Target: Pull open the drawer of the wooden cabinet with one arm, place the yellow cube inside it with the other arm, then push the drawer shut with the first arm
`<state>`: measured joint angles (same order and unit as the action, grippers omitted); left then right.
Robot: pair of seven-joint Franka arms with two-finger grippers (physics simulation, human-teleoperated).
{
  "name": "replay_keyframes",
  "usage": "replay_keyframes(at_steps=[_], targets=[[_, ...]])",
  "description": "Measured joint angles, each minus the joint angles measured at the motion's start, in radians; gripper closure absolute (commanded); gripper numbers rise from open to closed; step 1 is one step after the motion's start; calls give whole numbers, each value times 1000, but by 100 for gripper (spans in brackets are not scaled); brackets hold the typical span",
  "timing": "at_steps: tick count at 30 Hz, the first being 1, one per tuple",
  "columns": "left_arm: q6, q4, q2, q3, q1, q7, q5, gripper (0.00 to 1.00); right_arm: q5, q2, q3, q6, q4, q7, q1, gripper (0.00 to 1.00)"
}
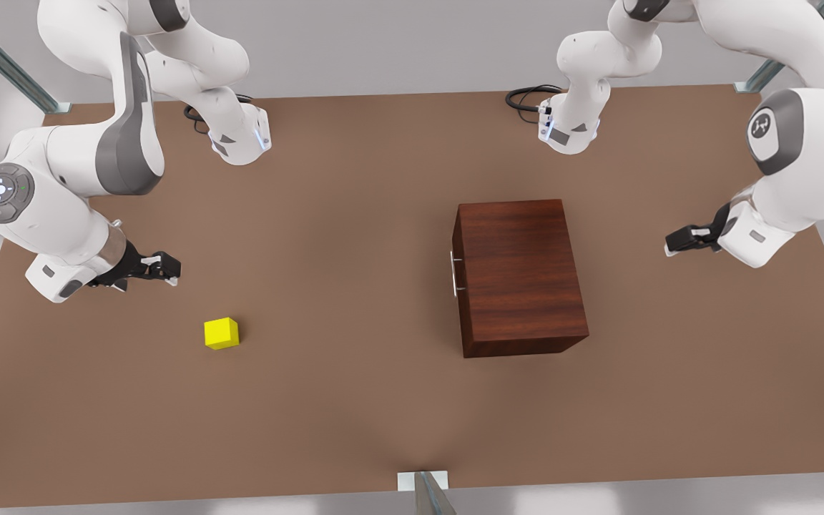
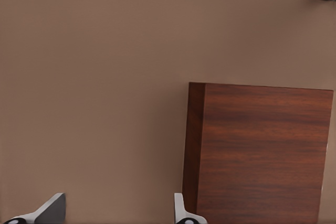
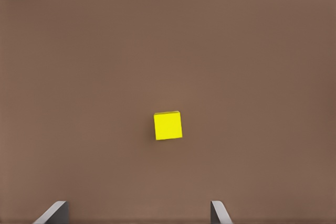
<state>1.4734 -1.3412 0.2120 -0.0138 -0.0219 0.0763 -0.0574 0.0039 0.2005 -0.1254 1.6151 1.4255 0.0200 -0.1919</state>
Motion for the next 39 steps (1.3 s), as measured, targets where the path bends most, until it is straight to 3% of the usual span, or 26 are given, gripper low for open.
replay_keyframes(at_steps=[2,9,13,21,27,29,39], targets=[[4,0,22,3,-43,-7,7,0,0,1,0,0,0,-1,1,0],[39,17,203,6,-622,126,74,0,7,195,-1,91,24,5,15,0],[71,19,314,6,-765,275,161,0,9,307,6,183,41,7,9,0],[181,19,424,5,-817,543,252,0,64,471,13,268,54,11,49,0],[277,21,456,5,-817,679,320,5,56,463,14,342,186,14,58,0],[300,25,463,5,-815,711,329,15,41,458,14,358,202,15,59,0],[349,26,478,-1,-808,817,338,15,22,474,32,426,248,19,58,0]])
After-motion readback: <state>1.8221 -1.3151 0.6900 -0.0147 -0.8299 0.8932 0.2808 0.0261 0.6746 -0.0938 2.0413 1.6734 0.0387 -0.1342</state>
